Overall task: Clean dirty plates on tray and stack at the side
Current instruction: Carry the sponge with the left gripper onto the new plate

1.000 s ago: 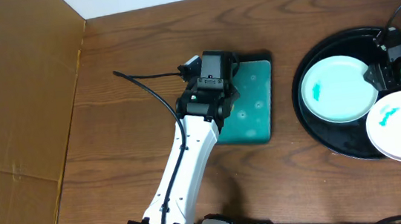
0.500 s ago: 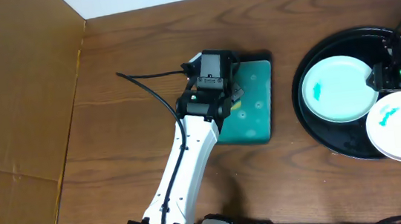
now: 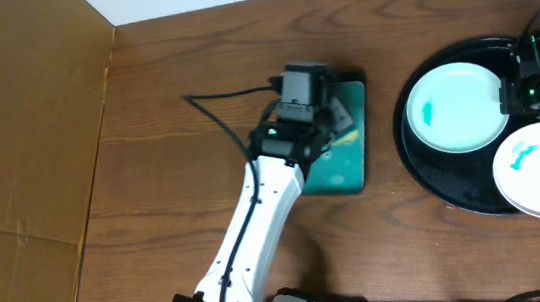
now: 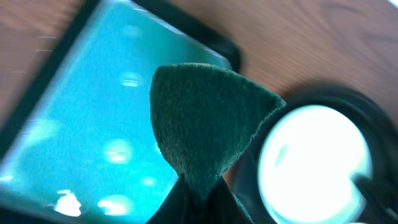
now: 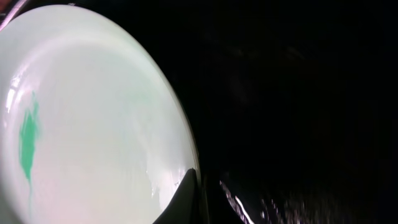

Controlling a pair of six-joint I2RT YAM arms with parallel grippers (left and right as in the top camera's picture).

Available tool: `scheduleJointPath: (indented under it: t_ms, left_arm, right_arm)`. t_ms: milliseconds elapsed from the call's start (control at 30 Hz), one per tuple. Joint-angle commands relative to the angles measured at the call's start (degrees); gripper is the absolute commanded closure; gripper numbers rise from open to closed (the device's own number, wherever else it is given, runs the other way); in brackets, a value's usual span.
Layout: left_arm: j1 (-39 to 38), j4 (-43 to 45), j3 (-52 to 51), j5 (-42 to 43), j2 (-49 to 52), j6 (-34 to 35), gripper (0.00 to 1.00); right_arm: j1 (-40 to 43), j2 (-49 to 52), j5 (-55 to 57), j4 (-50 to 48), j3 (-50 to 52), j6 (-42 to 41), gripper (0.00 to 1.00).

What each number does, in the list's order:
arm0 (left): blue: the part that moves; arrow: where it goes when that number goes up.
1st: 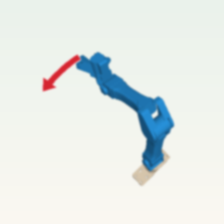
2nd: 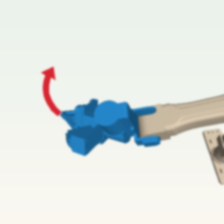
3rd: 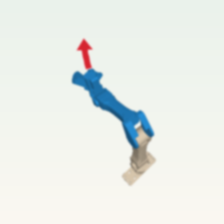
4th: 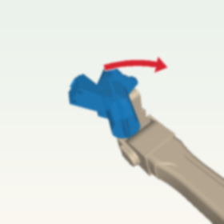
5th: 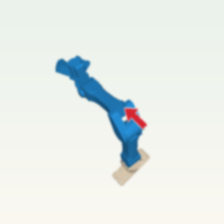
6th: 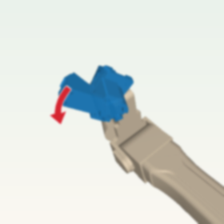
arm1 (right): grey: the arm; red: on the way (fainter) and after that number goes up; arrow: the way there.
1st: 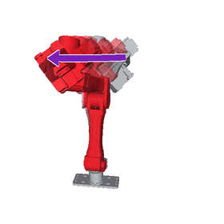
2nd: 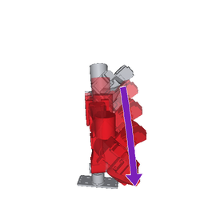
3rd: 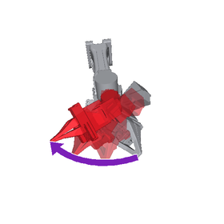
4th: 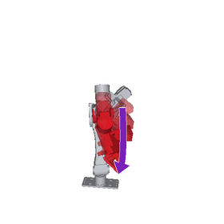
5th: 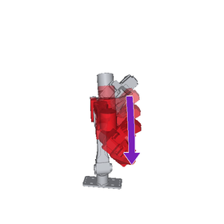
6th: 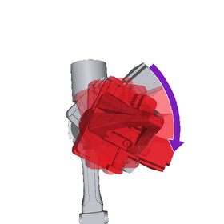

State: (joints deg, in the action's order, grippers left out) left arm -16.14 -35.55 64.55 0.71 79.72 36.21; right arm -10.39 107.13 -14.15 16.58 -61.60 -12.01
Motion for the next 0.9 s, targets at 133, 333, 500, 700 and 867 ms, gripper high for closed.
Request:
scheduleJointPath:
  t_ms: [133, 333, 500, 700, 867]
  left_arm:
    - [-9.3, 8.8, 0.0, 4.9, 6.0, 0.6, 0.93]
    - [-14.5, 15.7, 0.0, 4.9, 11.2, 0.6, 0.93]
    - [-17.1, 21.1, 0.0, 4.9, 15.2, 2.6, 0.93]
    - [-18.0, 24.9, 0.0, 4.9, 19.7, 5.6, 0.93]
    - [-18.1, 26.7, 0.0, 4.9, 22.5, 10.0, 0.93]
  right_arm:
    - [0.2, 0.2, -8.7, 0.1, -0.9, 14.9, 0.99]
    - [0.3, 0.2, -7.8, 0.3, -0.9, 11.6, 0.76]
    - [0.4, 0.2, -3.2, 1.1, -0.9, 4.7, 0.62]
    - [0.3, 1.7, -2.6, 2.1, -0.9, 1.7, 0.6]
    - [-0.3, 3.3, -2.6, 1.8, -0.9, 1.0, 0.95]
